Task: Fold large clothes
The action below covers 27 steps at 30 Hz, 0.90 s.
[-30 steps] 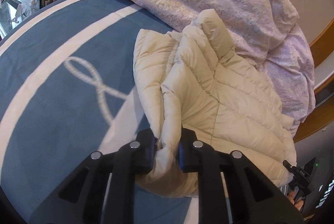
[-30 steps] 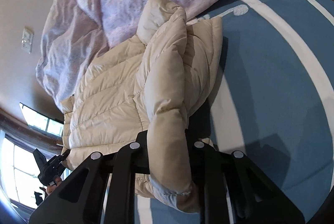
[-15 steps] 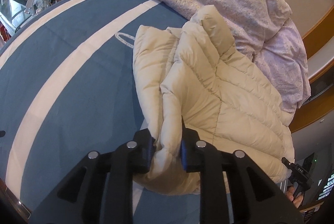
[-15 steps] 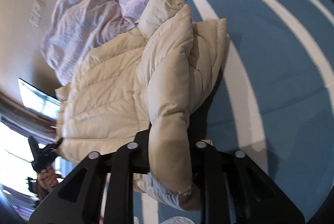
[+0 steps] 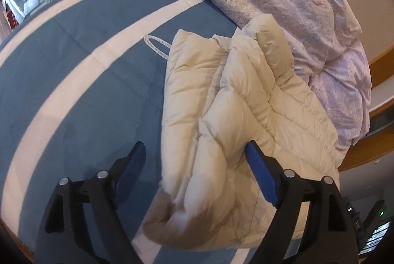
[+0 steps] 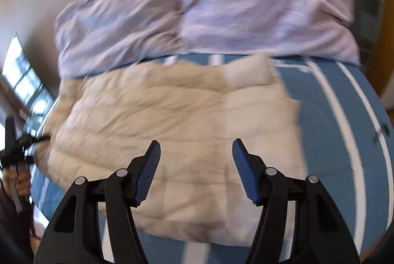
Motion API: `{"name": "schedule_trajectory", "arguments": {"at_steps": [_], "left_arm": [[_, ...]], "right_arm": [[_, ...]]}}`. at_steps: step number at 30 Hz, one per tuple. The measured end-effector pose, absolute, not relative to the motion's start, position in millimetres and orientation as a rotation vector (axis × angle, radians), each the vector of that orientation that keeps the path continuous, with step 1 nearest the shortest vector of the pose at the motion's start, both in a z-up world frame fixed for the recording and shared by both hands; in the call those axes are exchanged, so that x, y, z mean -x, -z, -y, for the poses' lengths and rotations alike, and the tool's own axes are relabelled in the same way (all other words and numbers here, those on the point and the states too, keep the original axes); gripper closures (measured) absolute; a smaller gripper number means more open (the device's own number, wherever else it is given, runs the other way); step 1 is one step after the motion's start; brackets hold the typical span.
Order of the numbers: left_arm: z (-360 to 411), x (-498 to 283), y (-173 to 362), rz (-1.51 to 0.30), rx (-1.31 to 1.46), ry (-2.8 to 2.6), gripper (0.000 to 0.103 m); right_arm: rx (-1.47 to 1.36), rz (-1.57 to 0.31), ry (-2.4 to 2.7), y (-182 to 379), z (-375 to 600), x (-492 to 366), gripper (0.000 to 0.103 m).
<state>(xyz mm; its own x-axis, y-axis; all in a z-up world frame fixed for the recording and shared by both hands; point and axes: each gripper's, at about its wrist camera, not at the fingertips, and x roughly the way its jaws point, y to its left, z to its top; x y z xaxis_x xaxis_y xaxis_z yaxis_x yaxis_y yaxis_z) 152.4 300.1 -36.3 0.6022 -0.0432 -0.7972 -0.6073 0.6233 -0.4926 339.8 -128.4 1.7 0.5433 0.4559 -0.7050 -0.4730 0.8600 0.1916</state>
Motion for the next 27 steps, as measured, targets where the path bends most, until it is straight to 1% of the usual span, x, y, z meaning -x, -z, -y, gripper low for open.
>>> {"name": "schedule_trajectory", "arguments": {"at_steps": [3,7,10,12,14,15,17,18,20,23,27], "left_arm": [[-300.6,-154.6,38.9,-0.876,0.873,-0.375,0.02],[-301.2,-155.9,39.7,-0.86,0.897,-0.366,0.02],[-300.8,-157.4,40.7,-0.846,0.914,-0.359,0.022],[-299.8,-159.7,41.5,-0.841,0.92,-0.347,0.03],[-298.3,-161.9,42.2,-0.834,0.929,-0.339,0.042],[-297.1,-163.2,41.5,-0.828,0.928,-0.336,0.045],[-295.0,-165.1,38.5,-0.812,0.923,-0.326,0.06],[-294.0,-165.5,36.0,-0.803,0.923,-0.32,0.064],[-293.0,-166.1,29.7,-0.785,0.924,-0.304,0.074],[-291.3,-165.2,19.4,-0.756,0.917,-0.282,0.08],[-289.0,-165.0,6.6,-0.717,0.914,-0.253,0.083]], "right_arm": [[0.097,-0.824,-0.591,4.7,95.7,-328.7,0.042],[0.14,-0.81,-0.597,16.0,77.6,-315.6,0.042],[0.148,-0.815,-0.573,24.4,71.0,-317.0,0.042],[0.145,-0.841,-0.569,33.3,66.7,-322.0,0.041],[0.153,-0.856,-0.559,40.7,63.7,-323.7,0.041],[0.162,-0.861,-0.552,45.0,61.6,-324.0,0.041],[0.197,-0.863,-0.535,54.0,54.6,-321.4,0.041],[0.21,-0.86,-0.529,56.1,52.1,-320.0,0.04],[0.225,-0.858,-0.517,59.3,48.7,-319.4,0.04],[0.217,-0.868,-0.517,60.8,48.9,-320.4,0.04],[0.218,-0.867,-0.517,61.4,48.8,-320.7,0.04]]}}
